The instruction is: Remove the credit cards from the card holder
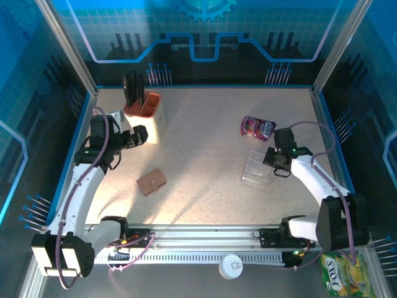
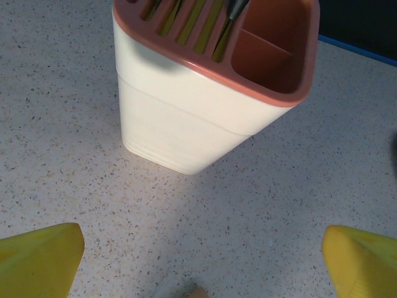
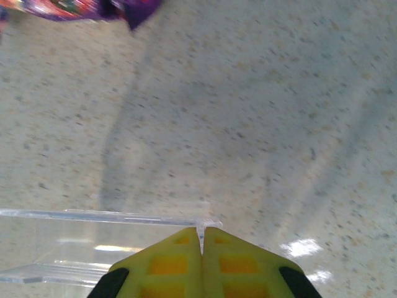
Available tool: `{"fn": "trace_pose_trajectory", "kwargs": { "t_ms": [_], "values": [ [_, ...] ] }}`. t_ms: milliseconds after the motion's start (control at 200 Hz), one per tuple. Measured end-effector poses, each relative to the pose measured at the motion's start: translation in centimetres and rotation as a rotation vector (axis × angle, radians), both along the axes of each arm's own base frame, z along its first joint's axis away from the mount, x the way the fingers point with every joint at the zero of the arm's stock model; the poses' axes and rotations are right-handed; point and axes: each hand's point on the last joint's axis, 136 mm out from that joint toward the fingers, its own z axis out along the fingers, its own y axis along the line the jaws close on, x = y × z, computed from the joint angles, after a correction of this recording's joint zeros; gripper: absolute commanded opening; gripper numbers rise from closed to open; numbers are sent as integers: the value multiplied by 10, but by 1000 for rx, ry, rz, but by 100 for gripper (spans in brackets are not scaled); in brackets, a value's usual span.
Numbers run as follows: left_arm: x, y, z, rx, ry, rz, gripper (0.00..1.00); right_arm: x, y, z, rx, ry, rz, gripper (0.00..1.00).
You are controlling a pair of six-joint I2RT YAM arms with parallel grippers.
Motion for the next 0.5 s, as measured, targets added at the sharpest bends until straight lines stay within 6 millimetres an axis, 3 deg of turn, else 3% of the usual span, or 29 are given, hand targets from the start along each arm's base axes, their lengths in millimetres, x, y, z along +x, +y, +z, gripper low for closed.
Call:
{"fn": "trace_pose_trajectory", "kwargs": {
  "t_ms": [275,495],
  "values": [
    [-2,-1,5,-3,-17,-2,99,57,68,21,-12,-41,122,4],
    [-8,0,6,1,-33,1,99,107,139,16,-6,-55,216,1]
  ]
}}
